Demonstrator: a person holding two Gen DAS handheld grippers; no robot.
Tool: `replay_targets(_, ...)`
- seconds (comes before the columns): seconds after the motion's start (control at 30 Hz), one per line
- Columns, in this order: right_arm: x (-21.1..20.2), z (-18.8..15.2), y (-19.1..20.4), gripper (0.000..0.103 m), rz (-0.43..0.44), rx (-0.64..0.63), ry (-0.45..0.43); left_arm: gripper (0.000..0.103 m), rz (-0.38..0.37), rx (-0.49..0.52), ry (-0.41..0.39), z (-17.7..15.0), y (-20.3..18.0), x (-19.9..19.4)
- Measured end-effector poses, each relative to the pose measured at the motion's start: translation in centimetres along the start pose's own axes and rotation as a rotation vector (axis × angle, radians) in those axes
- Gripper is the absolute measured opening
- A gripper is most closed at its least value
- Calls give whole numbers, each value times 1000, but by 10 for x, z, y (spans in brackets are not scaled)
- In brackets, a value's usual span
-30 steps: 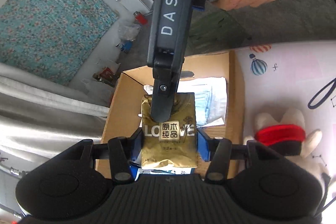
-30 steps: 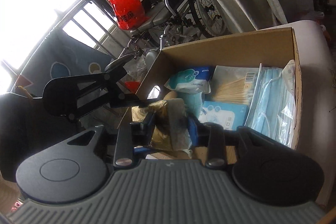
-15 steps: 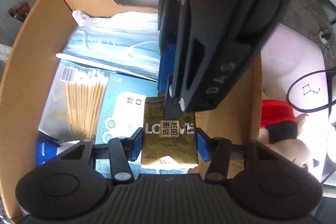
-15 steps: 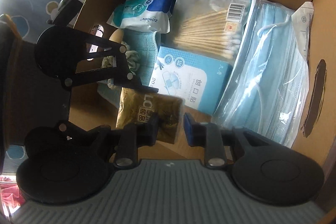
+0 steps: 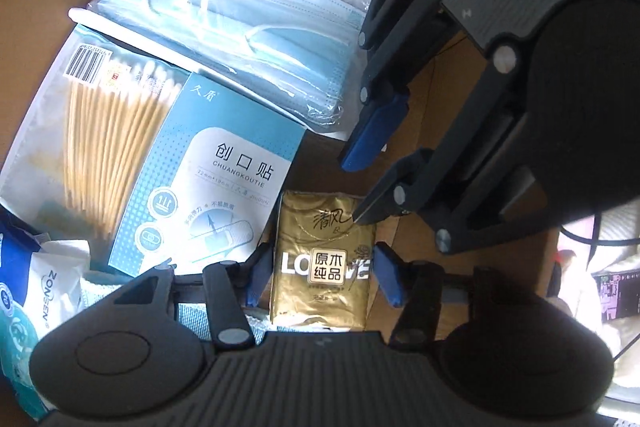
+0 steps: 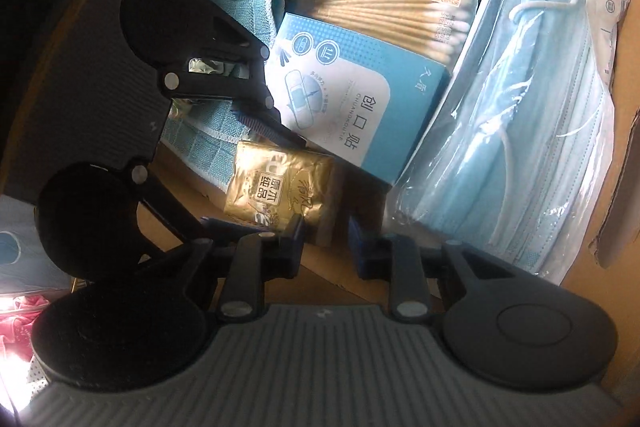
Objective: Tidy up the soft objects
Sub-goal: 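Open the left gripper and withdraw it from the box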
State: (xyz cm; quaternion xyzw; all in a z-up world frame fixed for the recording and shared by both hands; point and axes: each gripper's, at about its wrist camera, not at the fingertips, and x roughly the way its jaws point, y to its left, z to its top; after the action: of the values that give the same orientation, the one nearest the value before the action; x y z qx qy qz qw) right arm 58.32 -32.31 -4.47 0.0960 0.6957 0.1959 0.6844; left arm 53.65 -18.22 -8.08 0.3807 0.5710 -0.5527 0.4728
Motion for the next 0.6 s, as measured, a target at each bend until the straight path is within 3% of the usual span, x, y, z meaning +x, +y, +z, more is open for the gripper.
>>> replay_targets(0.1, 0, 2, 0, 24, 4, 20, -20, 53, 37, 33, 28, -8, -3, -5)
replay_targets(0.23, 9, 1, 1, 11, 46, 45, -18, 52, 82, 95, 9, -15, -13, -7)
replay_targets(0.3, 9, 0, 7, 11, 32, 28, -23, 52, 100, 116, 3, -17, -16, -7)
replay_targets(0.43, 8, 0, 9, 12, 24, 10, -26, 54, 137, 115, 4, -18, -24, -9)
replay_targets(0.53, -6, -6, 19, 14, -20, -45, -78, 54, 243, 38, 46, -11, -43, -17)
replay_targets(0.6, -16, -11, 28, 14, -16, -69, -95, 54, 271, 12, 44, -14, -49, -26)
